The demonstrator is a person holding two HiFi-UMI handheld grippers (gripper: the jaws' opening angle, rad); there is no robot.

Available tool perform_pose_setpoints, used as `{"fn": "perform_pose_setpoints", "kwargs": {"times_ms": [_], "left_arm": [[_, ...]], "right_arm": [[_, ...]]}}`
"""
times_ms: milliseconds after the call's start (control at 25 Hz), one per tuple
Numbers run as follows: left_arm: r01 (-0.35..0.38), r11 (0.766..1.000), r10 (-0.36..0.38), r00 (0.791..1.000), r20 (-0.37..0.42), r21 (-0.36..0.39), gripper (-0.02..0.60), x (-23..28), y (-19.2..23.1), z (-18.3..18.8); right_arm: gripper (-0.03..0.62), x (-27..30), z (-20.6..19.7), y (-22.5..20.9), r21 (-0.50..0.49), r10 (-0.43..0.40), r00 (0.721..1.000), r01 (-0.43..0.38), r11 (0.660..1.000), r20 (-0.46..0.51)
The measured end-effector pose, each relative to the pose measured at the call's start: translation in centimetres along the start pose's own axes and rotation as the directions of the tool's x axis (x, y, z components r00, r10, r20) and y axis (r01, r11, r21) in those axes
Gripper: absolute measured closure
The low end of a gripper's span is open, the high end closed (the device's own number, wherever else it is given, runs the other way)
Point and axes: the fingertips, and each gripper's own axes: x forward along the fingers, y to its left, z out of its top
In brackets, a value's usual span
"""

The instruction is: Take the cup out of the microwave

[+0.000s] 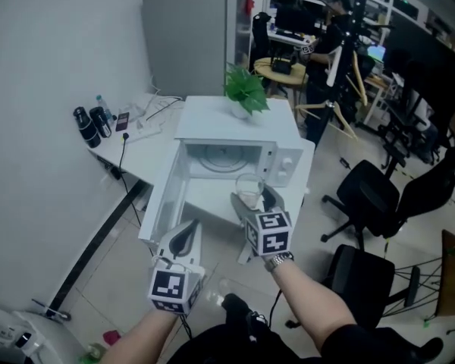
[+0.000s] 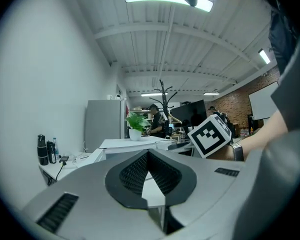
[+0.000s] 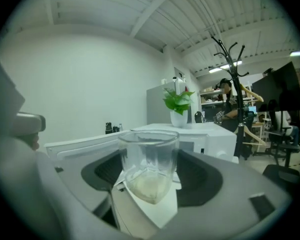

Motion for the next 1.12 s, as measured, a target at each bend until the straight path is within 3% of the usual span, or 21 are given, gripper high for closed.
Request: {"fn": "perform_pose_setpoints", "kwargs": {"times_ms": [600, 1120], "left_arm": [[0.044, 0.999, -0.044, 0.999, 0.005, -0.002, 0.584, -5.3, -5.2, 1.8], [-0.066, 0.998, 0.066, 0.998, -0.010, 0.006, 0.584, -6.9, -12.2, 1.9]], "right_arm": [[0.230, -11.3, 3.0, 1.9, 0.081, 0.035, 0.999, -0.037, 0.996, 0.022], [0.230, -19.2, 2.9, 0.3, 0.046, 0.167, 0.986, -0.168, 0.985, 0.026]]}}
